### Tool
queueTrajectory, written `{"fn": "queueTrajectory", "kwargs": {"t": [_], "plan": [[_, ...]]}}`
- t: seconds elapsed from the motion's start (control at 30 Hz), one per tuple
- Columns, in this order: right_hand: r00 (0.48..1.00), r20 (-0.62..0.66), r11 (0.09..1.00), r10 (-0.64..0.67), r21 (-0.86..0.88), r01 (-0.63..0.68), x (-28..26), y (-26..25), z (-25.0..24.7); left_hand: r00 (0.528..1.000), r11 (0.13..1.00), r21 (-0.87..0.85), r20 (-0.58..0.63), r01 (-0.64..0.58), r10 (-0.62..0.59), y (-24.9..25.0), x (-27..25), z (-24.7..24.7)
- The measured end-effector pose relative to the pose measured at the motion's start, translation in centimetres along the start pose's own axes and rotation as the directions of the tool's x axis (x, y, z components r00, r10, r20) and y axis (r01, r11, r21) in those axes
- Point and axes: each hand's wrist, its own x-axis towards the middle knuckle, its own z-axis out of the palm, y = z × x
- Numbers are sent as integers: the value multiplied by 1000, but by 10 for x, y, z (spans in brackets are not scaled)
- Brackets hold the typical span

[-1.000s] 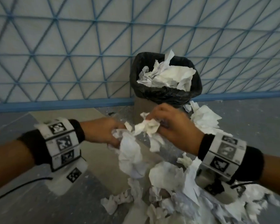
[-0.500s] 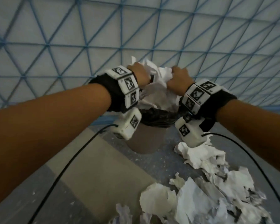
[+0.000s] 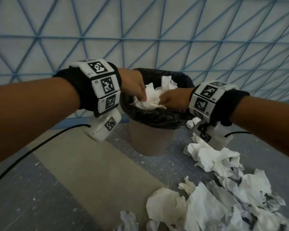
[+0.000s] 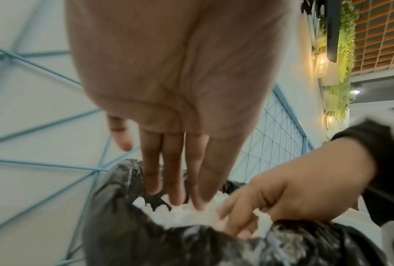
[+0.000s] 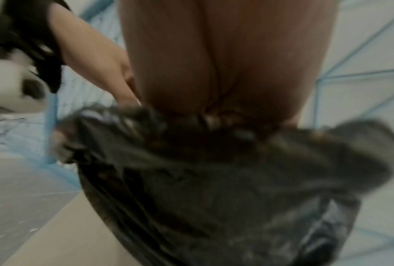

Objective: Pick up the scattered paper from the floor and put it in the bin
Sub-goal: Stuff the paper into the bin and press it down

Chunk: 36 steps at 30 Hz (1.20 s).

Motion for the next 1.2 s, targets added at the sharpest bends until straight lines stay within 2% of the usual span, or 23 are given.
{"fn": "queueTrajectory", "kwargs": {"t": [0.13,0.17,0.2,0.23,0.3,0.33,0.37,0.4,0.43,0.47,0.5,0.53,0.57,0.63,0.67,0.7,0.73,0.77,0.83,0.9,1.0,1.13,1.2], "plan": [[992,118,995,37,-99,-26,6,1,3,983,993,-75,-163,-93,80,-7,-15,8],[993,113,998,18,-63,-11,3,-1,-2,968,986,-118,-236,-114,84,-9,-18,17],[996,85,1000,-15,-15,16,-3,-5,-10,933,973,-179,-353,-147,76,-13,-22,24],[999,20,999,-40,30,39,-11,-8,-20,886,952,-249,-462,-176,42,-16,-30,32],[975,-220,994,-26,99,48,-34,-11,-35,756,890,-363,-653,-274,-34,-28,-48,50],[937,-350,992,-5,119,50,-48,-11,-37,706,863,-397,-705,-314,-67,-35,-59,62],[876,-482,991,-12,110,74,-61,-13,-34,681,849,-414,-727,-327,-92,-44,-70,77],[793,-608,990,-41,85,117,-73,-17,-24,688,842,-429,-719,-326,-100,-51,-80,94],[712,-698,984,-77,60,165,-84,-21,-9,734,846,-440,-673,-301,-89,-58,-89,112],[673,-731,975,-109,53,217,-92,-27,11,805,862,-435,-591,-260,-56,-65,-96,132],[685,-714,961,-146,62,269,-98,-34,32,883,888,-411,-470,-208,-10,-68,-103,151],[732,-652,947,-199,64,314,-103,-40,57,947,913,-373,-319,-165,41,-69,-111,170],[789,-553,936,-267,47,350,-104,-44,82,983,934,-329,-165,-137,86,-67,-118,186],[904,-254,936,-344,-18,351,-104,-48,137,984,961,-243,92,-128,154,-58,-130,218],[950,-81,953,-300,-76,294,-103,-48,163,965,975,-171,195,-142,175,-53,-135,233],[973,97,964,-211,-146,223,-101,-47,188,941,983,-87,286,-163,182,-48,-137,245],[958,270,967,-95,-203,153,-101,-45,209,915,981,-16,357,-195,188,-43,-139,257],[923,385,965,-15,-238,115,-100,-43,227,889,973,36,417,-227,192,-39,-140,268],[893,448,979,29,-191,64,-97,-44,249,842,956,81,499,-280,205,-34,-141,285],[914,405,994,13,-101,30,-94,-44,262,837,948,117,509,-295,198,-31,-143,294],[956,290,995,-40,-72,64,-92,-44,263,893,971,79,415,-225,173,-31,-144,300],[995,96,991,-23,135,10,-89,-41,243,943,984,-168,311,-65,116,-36,-144,295],[999,-13,972,-33,231,35,-92,-42,235,982,947,-318,157,-46,100,-35,-148,291]]}}
